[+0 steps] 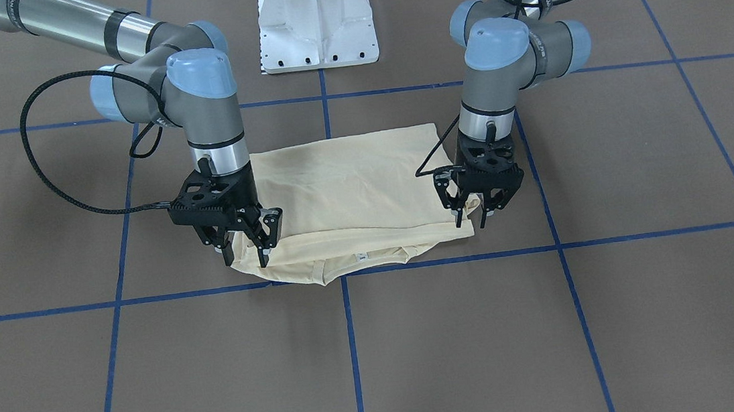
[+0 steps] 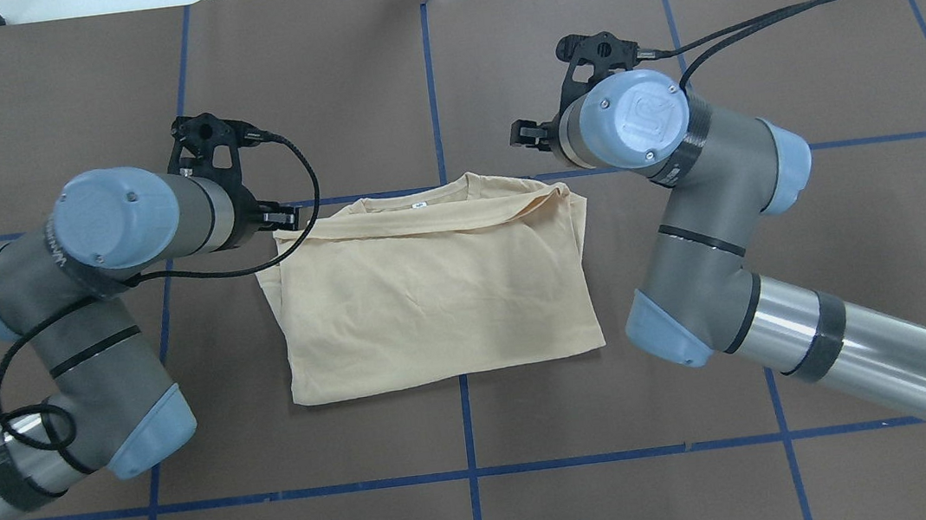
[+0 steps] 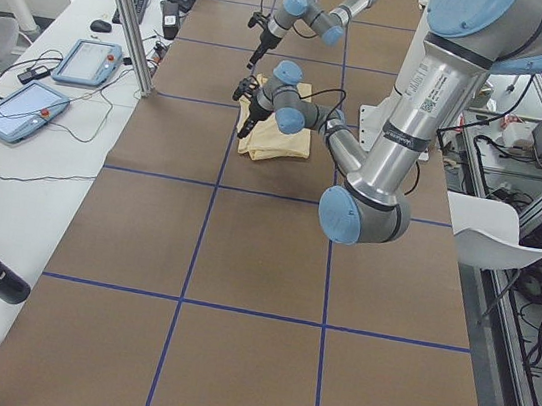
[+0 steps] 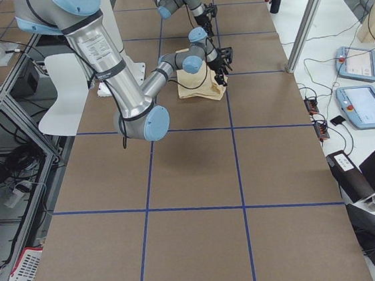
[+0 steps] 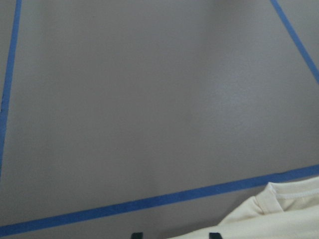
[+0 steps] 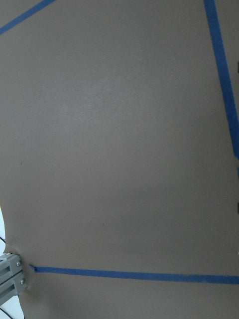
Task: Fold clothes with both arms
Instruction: 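Release the hem and raise both grippers away from the folded shirt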
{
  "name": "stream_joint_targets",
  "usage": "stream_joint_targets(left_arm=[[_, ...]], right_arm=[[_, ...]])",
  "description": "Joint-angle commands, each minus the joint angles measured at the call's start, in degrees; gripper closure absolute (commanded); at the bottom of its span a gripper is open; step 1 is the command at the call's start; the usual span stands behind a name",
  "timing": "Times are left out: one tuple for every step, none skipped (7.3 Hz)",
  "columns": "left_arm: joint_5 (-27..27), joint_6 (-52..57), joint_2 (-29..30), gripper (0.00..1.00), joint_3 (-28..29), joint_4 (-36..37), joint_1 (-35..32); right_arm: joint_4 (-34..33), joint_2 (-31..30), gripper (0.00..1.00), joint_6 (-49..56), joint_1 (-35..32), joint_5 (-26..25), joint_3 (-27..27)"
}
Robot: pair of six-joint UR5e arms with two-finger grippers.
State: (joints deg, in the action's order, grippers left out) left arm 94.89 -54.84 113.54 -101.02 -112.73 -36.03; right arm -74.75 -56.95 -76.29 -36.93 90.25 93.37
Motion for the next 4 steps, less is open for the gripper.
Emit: stream_joint_targets(left_arm=[[3.0, -2.5, -7.7, 0.0, -8.8, -0.8, 1.6], [2.4, -8.5, -8.2, 0.0, -9.4, -0.8, 6.5], [0.8, -12.4, -8.3, 0.0, -9.4, -2.3, 10.7], [-1.5, -14.7, -8.3, 0.0, -8.8, -2.5, 14.3]], right_arm=[[0.0, -4.9, 0.0, 8.4, -4.4, 6.5, 4.7], [0.0, -7.1, 0.0, 11.3, -6.8, 10.2, 6.3], [0.1, -9.4, 0.0, 15.0, -8.7, 12.5, 7.6], [2.9, -10.5, 0.0, 15.6, -9.4, 13.1, 7.6]])
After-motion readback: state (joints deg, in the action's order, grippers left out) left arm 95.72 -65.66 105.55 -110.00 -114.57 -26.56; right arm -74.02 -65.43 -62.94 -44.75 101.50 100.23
